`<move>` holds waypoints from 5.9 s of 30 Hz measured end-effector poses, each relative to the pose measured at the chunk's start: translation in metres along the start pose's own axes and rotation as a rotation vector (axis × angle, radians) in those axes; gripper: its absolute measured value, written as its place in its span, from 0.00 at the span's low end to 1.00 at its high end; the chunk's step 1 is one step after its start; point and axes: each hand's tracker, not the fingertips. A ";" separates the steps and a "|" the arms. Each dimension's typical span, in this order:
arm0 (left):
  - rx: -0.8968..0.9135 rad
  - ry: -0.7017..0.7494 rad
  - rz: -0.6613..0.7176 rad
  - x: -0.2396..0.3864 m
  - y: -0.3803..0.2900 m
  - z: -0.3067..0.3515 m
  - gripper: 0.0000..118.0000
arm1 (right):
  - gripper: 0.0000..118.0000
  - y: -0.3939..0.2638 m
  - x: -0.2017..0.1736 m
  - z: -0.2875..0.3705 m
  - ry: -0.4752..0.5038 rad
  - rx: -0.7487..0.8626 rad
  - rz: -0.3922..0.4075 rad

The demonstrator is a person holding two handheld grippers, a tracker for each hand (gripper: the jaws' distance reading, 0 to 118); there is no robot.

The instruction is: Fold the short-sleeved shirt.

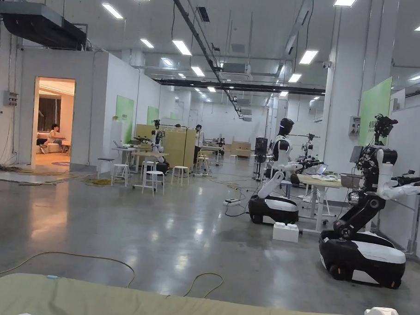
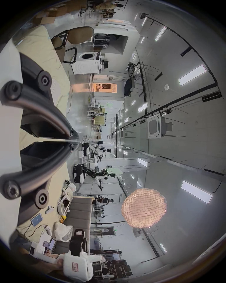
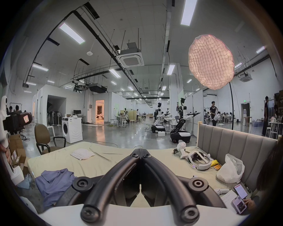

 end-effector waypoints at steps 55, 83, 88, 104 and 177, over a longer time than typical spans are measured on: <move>-0.172 0.040 0.026 -0.048 -0.047 -0.005 0.01 | 0.00 -0.040 0.031 -0.005 -0.018 -0.145 -0.067; -1.090 0.198 0.360 -0.238 -0.322 -0.210 0.74 | 0.00 -0.091 0.027 -0.027 0.013 -0.403 -0.124; -1.174 0.220 0.268 -0.237 -0.364 -0.232 0.71 | 0.00 -0.099 0.036 -0.032 -0.049 -0.470 -0.128; -0.805 0.171 0.498 -0.228 -0.218 -0.218 0.05 | 0.00 -0.116 0.058 -0.015 -0.004 -0.447 -0.327; -0.146 -0.015 0.032 -0.030 -0.027 0.003 0.00 | 0.00 -0.031 0.018 0.016 0.044 -0.162 -0.080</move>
